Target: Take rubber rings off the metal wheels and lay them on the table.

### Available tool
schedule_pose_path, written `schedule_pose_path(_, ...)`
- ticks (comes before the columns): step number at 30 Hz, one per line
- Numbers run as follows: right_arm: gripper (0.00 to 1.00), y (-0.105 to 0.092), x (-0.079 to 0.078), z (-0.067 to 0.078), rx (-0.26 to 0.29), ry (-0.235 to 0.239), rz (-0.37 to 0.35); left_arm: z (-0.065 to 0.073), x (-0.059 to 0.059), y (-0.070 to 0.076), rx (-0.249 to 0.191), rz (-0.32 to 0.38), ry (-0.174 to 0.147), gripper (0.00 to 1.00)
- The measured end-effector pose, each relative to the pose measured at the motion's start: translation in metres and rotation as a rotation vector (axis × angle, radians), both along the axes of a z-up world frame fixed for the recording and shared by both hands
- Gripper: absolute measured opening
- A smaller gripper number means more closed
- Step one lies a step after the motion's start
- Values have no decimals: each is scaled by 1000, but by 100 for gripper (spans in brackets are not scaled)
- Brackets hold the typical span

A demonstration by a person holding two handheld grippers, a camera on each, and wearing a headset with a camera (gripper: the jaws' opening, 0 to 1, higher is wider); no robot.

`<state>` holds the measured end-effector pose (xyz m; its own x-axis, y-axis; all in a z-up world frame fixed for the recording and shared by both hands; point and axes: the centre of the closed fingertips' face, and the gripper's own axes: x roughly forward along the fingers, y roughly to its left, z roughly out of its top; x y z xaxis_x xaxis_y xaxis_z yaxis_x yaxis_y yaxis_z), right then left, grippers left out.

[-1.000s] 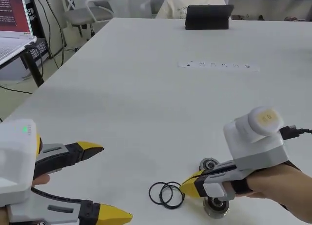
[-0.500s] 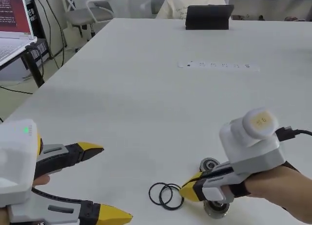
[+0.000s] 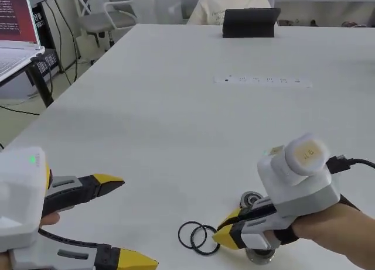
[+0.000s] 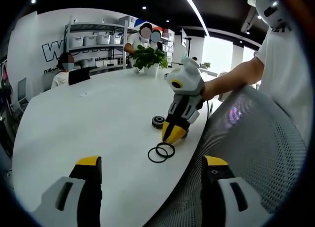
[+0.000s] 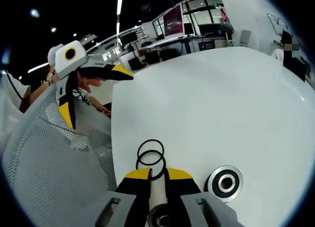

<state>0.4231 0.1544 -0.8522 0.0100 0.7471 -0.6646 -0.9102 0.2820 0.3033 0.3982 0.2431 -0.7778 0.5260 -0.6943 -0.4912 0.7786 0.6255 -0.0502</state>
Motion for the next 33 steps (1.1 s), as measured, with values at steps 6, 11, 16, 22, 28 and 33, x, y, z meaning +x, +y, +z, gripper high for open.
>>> schedule_pose_path(6, 7, 1, -2, -1, 2, 9, 7, -1, -1, 0, 5, -4, 3, 81)
schedule_pose_path(11, 7, 2, -3, 1, 9, 5, 11, -1, -1, 0, 6, -5, 5, 81)
schedule_pose_path(16, 7, -1, 1, -1, 0, 10, -7, -1, -1, 0, 5, -5, 6, 81)
schedule_pose_path(22, 8, 1, -5, -2, -4, 15, 17, -1, -1, -1, 3, -3, 6, 80)
schedule_pose_path(28, 7, 1, -3, 2, 9, 9, 13, -1, -1, 0, 2, 1, 3, 80)
schedule_pose_path(33, 7, -1, 5, 8, 28, 6, -17, -1, 0, 0, 8, -4, 1, 80)
